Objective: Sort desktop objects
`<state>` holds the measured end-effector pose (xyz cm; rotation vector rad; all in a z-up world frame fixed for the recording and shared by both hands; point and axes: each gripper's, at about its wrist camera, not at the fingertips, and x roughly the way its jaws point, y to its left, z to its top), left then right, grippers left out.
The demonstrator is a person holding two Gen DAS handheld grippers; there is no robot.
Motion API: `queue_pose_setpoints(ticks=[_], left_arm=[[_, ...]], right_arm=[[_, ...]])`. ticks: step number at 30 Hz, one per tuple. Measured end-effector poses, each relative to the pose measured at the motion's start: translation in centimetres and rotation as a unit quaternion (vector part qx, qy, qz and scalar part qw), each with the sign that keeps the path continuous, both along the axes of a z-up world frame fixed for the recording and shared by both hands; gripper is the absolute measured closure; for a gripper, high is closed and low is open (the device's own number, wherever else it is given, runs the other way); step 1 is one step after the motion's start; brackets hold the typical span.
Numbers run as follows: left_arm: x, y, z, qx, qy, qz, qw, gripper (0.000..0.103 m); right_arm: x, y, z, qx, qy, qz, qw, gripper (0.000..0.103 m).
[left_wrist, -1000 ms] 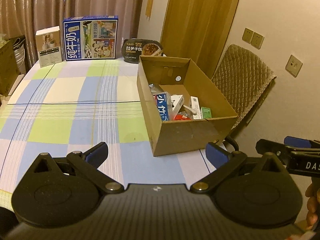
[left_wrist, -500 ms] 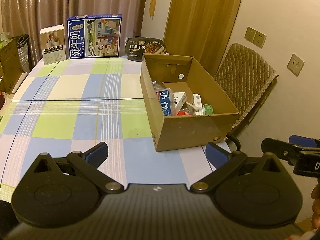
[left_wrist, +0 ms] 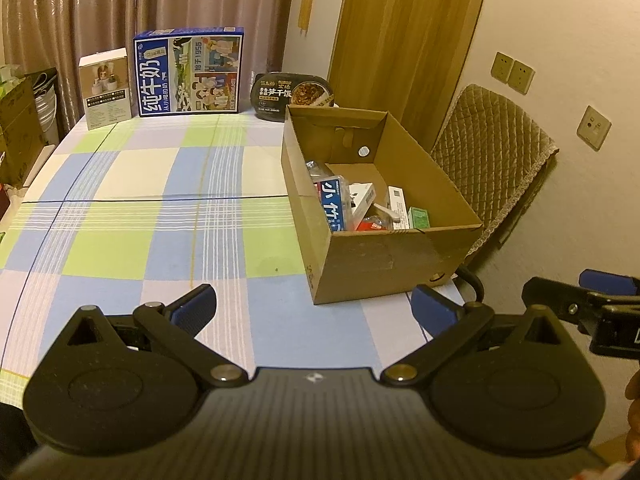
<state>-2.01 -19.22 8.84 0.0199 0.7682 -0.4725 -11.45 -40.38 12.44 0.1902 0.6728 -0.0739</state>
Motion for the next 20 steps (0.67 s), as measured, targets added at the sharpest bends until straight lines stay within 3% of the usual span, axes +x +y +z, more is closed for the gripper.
queue_pose_setpoints(ticks=[20], left_arm=[[-0.29, -0.32, -0.03, -0.006, -0.021, -0.012, 0.9997, 0.001]], right_arm=[[-0.37, 0.0, -0.58, 0.004, 0.006, -0.001, 1.0, 0.002]])
